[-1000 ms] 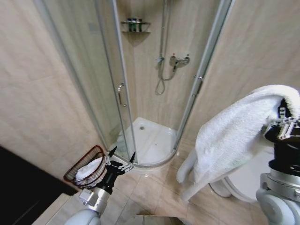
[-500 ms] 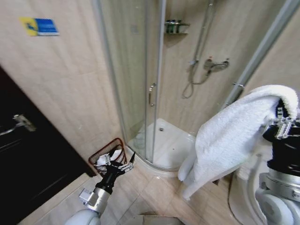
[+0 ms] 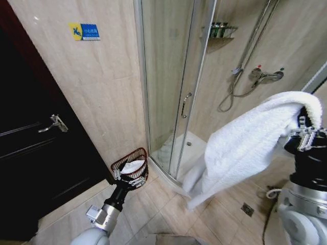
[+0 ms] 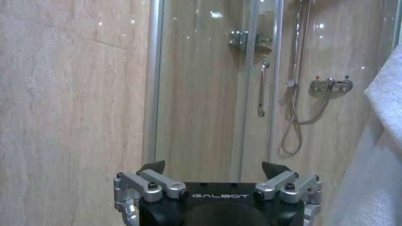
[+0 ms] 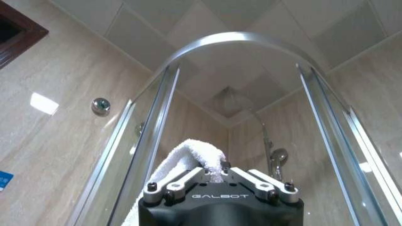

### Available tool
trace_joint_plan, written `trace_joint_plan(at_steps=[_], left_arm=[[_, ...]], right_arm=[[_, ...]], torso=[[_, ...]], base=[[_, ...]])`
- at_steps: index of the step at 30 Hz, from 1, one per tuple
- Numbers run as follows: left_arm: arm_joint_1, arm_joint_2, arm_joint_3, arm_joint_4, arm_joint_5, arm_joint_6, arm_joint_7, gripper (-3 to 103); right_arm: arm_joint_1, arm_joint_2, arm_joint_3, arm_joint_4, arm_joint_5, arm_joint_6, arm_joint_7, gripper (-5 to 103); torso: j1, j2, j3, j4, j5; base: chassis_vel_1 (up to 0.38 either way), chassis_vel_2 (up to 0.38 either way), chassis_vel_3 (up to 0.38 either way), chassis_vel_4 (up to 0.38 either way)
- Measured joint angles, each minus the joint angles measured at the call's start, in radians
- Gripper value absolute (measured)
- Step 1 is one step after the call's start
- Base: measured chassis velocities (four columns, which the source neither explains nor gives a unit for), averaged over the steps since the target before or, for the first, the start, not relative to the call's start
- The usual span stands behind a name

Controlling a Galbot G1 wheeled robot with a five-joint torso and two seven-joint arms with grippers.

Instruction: Discard the used towel into the hamper.

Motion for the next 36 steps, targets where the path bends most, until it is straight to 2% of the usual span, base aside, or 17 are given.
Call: trace_joint_plan(at_steps=[18,36], left_arm=[[0.000,0.000,0.000,0.000,0.000,0.000,0.000,100],[0.000,0.000,0.000,0.000,0.000,0.000,0.000,100]], right_arm=[[0.005,-0.001,-0.002,0.000,-0.004,-0.005,-0.006,3],[0.008,-0.003,-0.007,0.000,-0.007,-0.009,-0.008,3]], torso=[[-0.001,-0.002,-0.001,0.0000,0.0000],[-0.002,-0.004,-0.002,0.0000,-0.0001]], base=[[0.000,0.000,0.000,0.000],[0.083,0.091,-0.090,-0.095]])
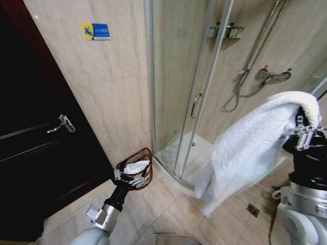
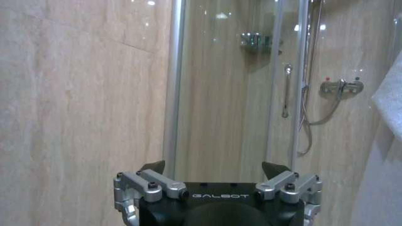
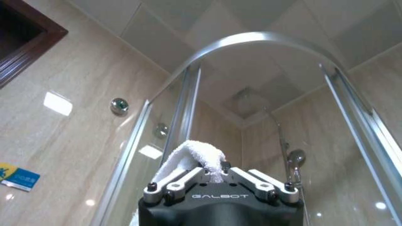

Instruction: Discard the used towel into the hamper.

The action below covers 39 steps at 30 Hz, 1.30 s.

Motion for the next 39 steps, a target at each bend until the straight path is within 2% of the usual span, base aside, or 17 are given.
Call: trace_joint_plan(at_steps=[21,32,39], left_arm=[[0.000,0.000,0.000,0.000,0.000,0.000,0.000,100],[0.000,0.000,0.000,0.000,0.000,0.000,0.000,100],[0.000,0.000,0.000,0.000,0.000,0.000,0.000,100]], right_arm=[[0.006,0.000,-0.013,0.000,-0.006,0.002,-0.012,3],[0.009,-0.002,-0.019,0.000,-0.003,0.008,-0.013,3],[0.010,-0.006,-0.020,0.000,0.001,0.009,-0.014,3]], torso=[[0.000,0.000,0.000,0.0000,0.0004],[0.000,-0.001,0.000,0.0001,-0.0005],[0.000,-0.001,0.000,0.0000,0.0006]], base=[[0.077,0.063,-0.070,-0.078],[0.162,0.179,-0.167,-0.165],[0.038,0.043,-0.046,-0.045]])
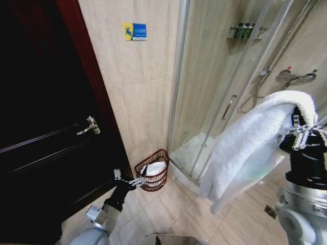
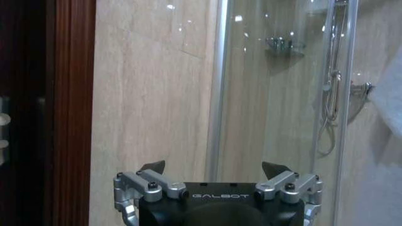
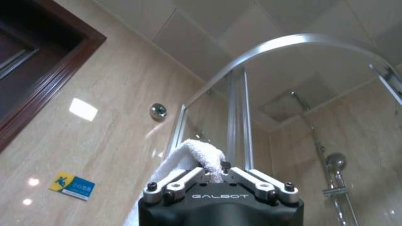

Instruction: Discard the used towel into the hamper.

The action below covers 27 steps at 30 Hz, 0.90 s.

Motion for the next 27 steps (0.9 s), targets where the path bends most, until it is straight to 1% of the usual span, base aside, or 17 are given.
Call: trace_joint_plan(at_steps=[9,21,27], left_arm=[[0.000,0.000,0.000,0.000,0.000,0.000,0.000,100],[0.000,0.000,0.000,0.000,0.000,0.000,0.000,100],[0.000,0.000,0.000,0.000,0.000,0.000,0.000,100]], right_arm=[[0.015,-0.025,-0.002,0.000,0.008,0.005,-0.004,3],[0.026,-0.043,0.000,0.000,0.017,0.007,-0.005,3],[0.032,-0.054,0.004,0.000,0.022,0.007,-0.005,3]], torso=[[0.000,0.000,0.000,0.0000,-0.0006],[0.000,0.000,0.000,0.0000,-0.0006],[0.000,0.000,0.000,0.0001,-0.0006]], base=[[-0.016,-0.019,0.046,0.038],[0.079,0.065,0.049,0.056],[0.094,0.091,0.110,0.103]])
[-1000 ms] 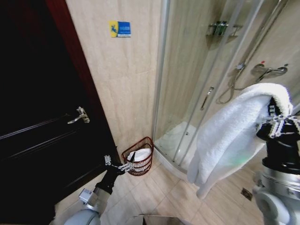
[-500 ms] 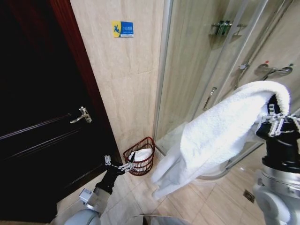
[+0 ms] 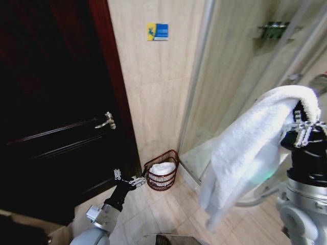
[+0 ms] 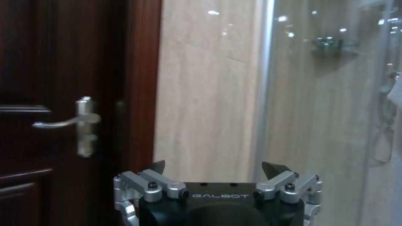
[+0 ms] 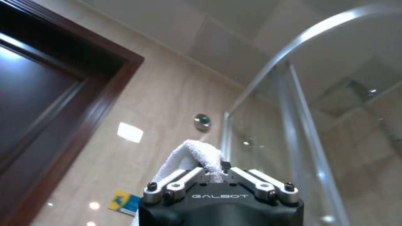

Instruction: Discard the used towel into the hamper.

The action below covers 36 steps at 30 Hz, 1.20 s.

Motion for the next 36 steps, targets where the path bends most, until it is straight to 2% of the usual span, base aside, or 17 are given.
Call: trace_joint_plan(at_steps=[19,36], left_arm=[[0.000,0.000,0.000,0.000,0.000,0.000,0.000,100],[0.000,0.000,0.000,0.000,0.000,0.000,0.000,100]], right_arm=[[0.008,-0.020,0.021,0.000,0.010,0.005,0.001,3],[0.009,-0.022,0.019,0.000,0.011,0.011,-0.004,3]], torso=[[0.000,0.000,0.000,0.0000,0.0000],[0.000,0.000,0.000,-0.0002,0.0001]], base=[[0.086,0.089,0.085,0.083],[0.001,0.002,0.003,0.002]])
